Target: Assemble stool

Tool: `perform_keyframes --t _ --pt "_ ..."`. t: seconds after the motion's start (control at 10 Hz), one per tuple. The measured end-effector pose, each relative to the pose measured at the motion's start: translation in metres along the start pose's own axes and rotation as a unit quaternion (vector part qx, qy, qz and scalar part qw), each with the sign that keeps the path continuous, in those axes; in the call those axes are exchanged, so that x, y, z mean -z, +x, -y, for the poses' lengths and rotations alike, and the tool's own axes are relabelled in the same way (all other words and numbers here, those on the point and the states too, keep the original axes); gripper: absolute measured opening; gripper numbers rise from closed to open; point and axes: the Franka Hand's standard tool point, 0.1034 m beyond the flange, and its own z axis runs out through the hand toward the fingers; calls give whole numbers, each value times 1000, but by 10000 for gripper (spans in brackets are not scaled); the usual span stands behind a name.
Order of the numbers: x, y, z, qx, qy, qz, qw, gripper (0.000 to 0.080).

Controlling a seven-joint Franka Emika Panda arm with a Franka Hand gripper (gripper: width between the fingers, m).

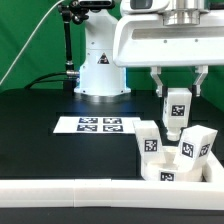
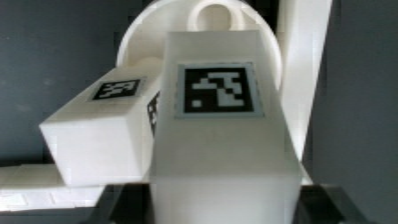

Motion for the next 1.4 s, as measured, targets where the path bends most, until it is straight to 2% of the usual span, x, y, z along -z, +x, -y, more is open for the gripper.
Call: perform_keyframes --t 0.2,0.4,0.9,1.4 --pt "-9 -6 7 6 -1 -3 1000 335" --pt "-12 -8 6 8 -3 0 1000 335" --pt "-16 -15 2 6 -5 6 1000 337" --pt "-17 -13 3 6 -4 0 1000 337"
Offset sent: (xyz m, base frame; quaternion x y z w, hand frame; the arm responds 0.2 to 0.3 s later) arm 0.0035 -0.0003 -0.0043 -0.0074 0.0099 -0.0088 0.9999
